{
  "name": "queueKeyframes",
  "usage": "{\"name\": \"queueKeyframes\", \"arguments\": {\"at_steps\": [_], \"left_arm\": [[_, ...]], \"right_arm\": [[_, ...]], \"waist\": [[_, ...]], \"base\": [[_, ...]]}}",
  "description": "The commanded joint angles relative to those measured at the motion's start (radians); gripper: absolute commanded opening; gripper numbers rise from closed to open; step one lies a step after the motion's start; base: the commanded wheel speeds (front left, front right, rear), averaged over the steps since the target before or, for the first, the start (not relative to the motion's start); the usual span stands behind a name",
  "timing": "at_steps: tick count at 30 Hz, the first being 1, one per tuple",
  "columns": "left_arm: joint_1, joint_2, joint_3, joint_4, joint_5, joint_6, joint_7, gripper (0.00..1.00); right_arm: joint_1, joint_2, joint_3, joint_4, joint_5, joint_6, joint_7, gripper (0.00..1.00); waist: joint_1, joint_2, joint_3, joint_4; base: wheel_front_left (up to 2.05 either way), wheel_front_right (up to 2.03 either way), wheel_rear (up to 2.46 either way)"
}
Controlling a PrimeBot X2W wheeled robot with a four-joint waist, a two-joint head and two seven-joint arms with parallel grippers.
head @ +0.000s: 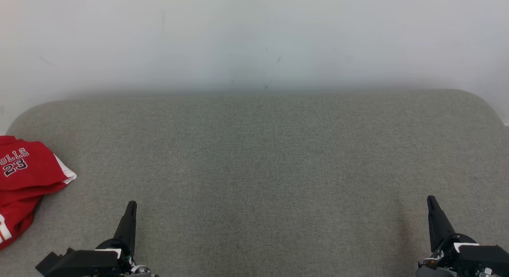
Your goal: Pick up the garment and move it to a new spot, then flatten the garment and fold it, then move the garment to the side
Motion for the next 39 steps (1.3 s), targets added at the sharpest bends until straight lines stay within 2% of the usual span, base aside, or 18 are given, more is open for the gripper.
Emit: {"name": "queueKeyframes", "arguments": {"at_steps": [1, 29, 30, 39], "left_arm": [[-0.009, 0.0, 0.001, -0.001, -0.008, -0.003, -0.001, 0.0], [-0.009, 0.0, 0.001, -0.001, -0.008, -0.003, -0.001, 0.0], [-0.009, 0.0, 0.001, -0.001, -0.008, -0.003, -0.001, 1.0], [0.047, -0.005, -0.009, 0.025, 0.016, 0.0, -0.024, 1.0]], "right_arm": [[-0.005, -0.001, 0.0, -0.001, 0.001, -0.002, 0.001, 0.0], [-0.005, -0.001, 0.0, -0.001, 0.001, -0.002, 0.001, 0.0], [-0.005, -0.001, 0.0, -0.001, 0.001, -0.002, 0.001, 1.0], [0.03, 0.006, 0.025, 0.028, -0.006, 0.0, -0.024, 1.0]], "waist": [[0.0, -0.0001, 0.0, 0.0], [0.0, -0.0001, 0.0, 0.0], [0.0, -0.0001, 0.0, 0.0], [0.0, -0.0001, -0.003, -0.001]], "base": [[0.0, 0.0, 0.0], [0.0, 0.0, 0.0], [0.0, 0.0, 0.0], [0.0, 0.0, 0.0]]}}
